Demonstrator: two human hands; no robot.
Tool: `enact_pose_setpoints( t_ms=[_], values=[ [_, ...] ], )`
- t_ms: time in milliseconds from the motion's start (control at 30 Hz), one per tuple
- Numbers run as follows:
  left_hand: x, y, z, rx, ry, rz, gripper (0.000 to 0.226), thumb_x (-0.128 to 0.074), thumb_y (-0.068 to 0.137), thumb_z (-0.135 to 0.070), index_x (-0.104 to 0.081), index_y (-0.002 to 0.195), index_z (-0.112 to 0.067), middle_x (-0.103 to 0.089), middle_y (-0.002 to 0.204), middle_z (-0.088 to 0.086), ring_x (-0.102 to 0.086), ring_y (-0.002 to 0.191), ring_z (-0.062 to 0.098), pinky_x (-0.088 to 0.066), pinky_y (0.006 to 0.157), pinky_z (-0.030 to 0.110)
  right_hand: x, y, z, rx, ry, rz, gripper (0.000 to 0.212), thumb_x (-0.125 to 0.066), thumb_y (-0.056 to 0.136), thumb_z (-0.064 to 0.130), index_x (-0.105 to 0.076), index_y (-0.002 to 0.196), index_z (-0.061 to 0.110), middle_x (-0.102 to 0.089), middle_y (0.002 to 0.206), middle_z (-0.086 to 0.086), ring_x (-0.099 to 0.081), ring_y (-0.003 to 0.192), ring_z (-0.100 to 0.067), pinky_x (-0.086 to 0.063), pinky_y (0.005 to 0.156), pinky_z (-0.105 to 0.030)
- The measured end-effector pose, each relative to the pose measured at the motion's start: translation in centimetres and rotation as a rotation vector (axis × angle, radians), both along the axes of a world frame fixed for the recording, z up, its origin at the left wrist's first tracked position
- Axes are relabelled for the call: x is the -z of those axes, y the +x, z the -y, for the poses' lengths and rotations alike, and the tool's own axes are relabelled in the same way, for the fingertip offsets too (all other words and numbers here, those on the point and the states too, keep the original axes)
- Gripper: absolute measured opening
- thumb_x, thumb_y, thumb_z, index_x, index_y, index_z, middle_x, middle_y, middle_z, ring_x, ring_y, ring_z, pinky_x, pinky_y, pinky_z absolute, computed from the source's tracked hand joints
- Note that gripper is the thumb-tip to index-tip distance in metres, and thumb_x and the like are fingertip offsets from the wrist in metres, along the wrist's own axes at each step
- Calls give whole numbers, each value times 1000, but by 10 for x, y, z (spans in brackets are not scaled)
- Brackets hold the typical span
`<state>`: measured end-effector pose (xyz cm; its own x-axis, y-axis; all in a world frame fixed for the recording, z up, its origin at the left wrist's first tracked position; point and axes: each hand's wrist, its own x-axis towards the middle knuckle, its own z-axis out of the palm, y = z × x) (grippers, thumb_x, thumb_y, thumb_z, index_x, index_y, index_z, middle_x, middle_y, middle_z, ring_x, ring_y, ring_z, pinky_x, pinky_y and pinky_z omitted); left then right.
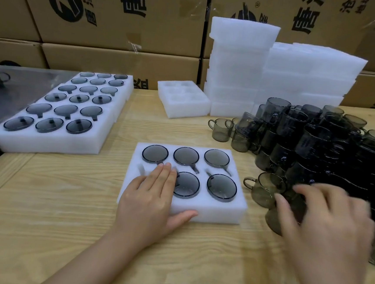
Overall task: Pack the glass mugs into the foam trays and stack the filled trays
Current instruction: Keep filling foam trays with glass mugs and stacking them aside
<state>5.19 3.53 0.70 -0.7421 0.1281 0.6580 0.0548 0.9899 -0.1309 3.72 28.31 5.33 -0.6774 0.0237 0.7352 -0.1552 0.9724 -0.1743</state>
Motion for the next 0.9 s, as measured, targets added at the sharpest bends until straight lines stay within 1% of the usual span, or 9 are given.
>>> enact_pose_setpoints(
  t_ms=[67, 167, 300, 433, 533, 600, 700, 800, 900],
  values=[
    [0, 0, 0, -2, 9, 10, 79, -45, 80, -69, -71, 106, 1, -69, 113, 14, -69, 102, 25, -56, 72, 34, 5, 0, -15, 89, 19, 86, 41, -67, 76, 36, -68, 93, -1, -58, 97, -20, -40, 88, -40, -35, 67, -48],
    [-1, 0, -1, -7, 20, 30, 78, -46, 79, -68, -71, 107, 1, -69, 114, 14, -68, 103, 25, -56, 71, 34, 12, -3, -21, 114, 60, 126, 36, -83, 69, 24, -68, 85, -4, -57, 89, -24, -43, 83, -43, -34, 65, -48],
    [-1, 0, 0, 2, 29, 22, 78, -46, 80, -68, -71, 107, 0, -69, 114, 14, -68, 103, 25, -56, 71, 33, 15, -9, -24, 81, 105, 97, 31, -79, 74, 24, -64, 75, -3, -54, 75, -21, -41, 76, -39, -33, 62, -44],
    [0, 0, 0, 12, 27, -10, 78, -46, 80, -68, -71, 107, 0, -69, 113, 14, -68, 102, 25, -56, 69, 33, 17, -11, -25, 20, 101, 74, 37, -78, 74, 35, -64, 72, 0, -54, 71, -15, -41, 75, -36, -35, 62, -43],
    [1, -1, 0, 23, 27, -27, 77, -46, 80, -68, -71, 106, 0, -69, 113, 14, -69, 102, 25, -56, 68, 33, 15, -11, -20, -35, 68, 48, 41, -59, 76, 42, -65, 73, 2, -55, 71, -11, -39, 77, -33, -36, 65, -42],
    [2, 0, 0, 35, 36, -30, 77, -46, 80, -68, -71, 106, 0, -69, 113, 14, -69, 102, 25, -56, 68, 33, 11, -11, -14, -92, 48, 33, 45, -51, 79, 45, -65, 73, 2, -55, 71, -9, -39, 76, -31, -37, 66, -42],
    [0, 1, -1, 60, 62, -42, 79, -48, 80, -68, -68, 114, 1, -68, 117, 12, -67, 105, 24, -57, 72, 35, -4, -13, 9, -249, -56, 25, 35, -60, 77, 42, -63, 69, 8, -54, 71, -3, -36, 76, -24, -33, 70, -34],
    [-3, 2, 0, 127, 103, -106, 84, -50, 81, -66, -56, 127, 3, -63, 125, 12, -65, 109, 24, -55, 85, 41, -21, -20, 51, -453, -147, 42, 27, -67, 74, 38, -60, 66, 13, -53, 71, 0, -36, 76, -20, -28, 68, -28],
    [-9, 5, 4, 213, 243, -184, 77, -51, 86, -60, -42, 133, 0, -57, 132, 10, -59, 115, 19, -45, 98, 47, -30, -31, 97, -624, -194, 152, 30, -72, 74, 38, -58, 65, 14, -50, 71, 4, -36, 79, -19, -26, 69, -25]
  ],
)
